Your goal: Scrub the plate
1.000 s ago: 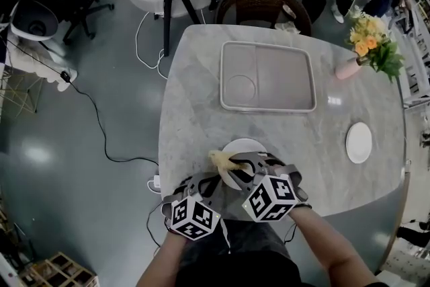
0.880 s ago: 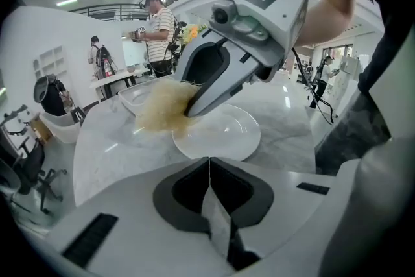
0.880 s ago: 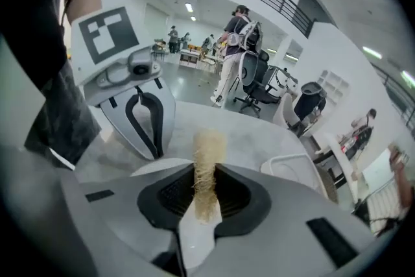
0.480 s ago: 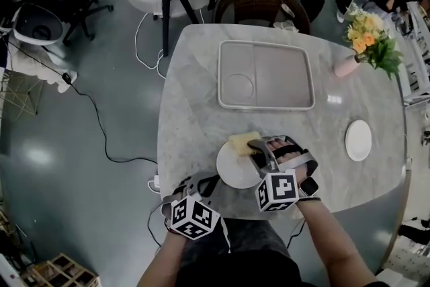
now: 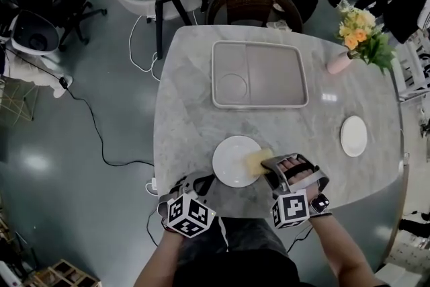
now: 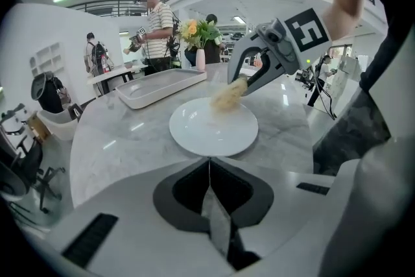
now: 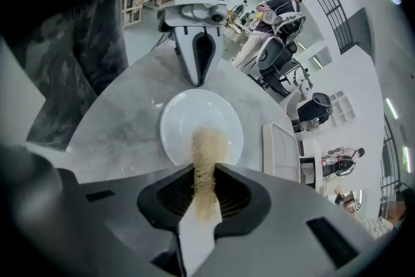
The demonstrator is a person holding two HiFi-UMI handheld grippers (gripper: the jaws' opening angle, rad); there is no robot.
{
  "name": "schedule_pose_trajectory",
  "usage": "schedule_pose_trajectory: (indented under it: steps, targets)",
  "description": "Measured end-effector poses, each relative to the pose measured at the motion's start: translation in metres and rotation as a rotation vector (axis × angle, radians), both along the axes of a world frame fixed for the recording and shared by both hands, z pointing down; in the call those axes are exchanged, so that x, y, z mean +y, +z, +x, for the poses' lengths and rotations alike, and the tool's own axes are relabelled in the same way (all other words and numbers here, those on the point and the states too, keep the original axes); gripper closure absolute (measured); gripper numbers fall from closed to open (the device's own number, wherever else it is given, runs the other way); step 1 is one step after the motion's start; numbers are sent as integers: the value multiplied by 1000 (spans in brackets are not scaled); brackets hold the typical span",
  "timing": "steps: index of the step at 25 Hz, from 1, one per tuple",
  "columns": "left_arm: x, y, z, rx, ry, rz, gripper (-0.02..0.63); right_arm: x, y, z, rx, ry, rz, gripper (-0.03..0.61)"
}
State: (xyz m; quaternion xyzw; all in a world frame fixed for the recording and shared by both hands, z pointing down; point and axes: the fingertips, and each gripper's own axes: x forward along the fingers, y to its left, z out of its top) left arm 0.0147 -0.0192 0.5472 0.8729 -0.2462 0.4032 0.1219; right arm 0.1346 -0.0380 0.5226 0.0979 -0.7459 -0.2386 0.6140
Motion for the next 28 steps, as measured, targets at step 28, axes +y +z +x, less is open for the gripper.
schedule_pose_trajectory:
  steps: [28]
  targets:
    - [-1, 1, -5, 9, -12, -10, 600, 29, -14, -111, -391, 90, -341, 497]
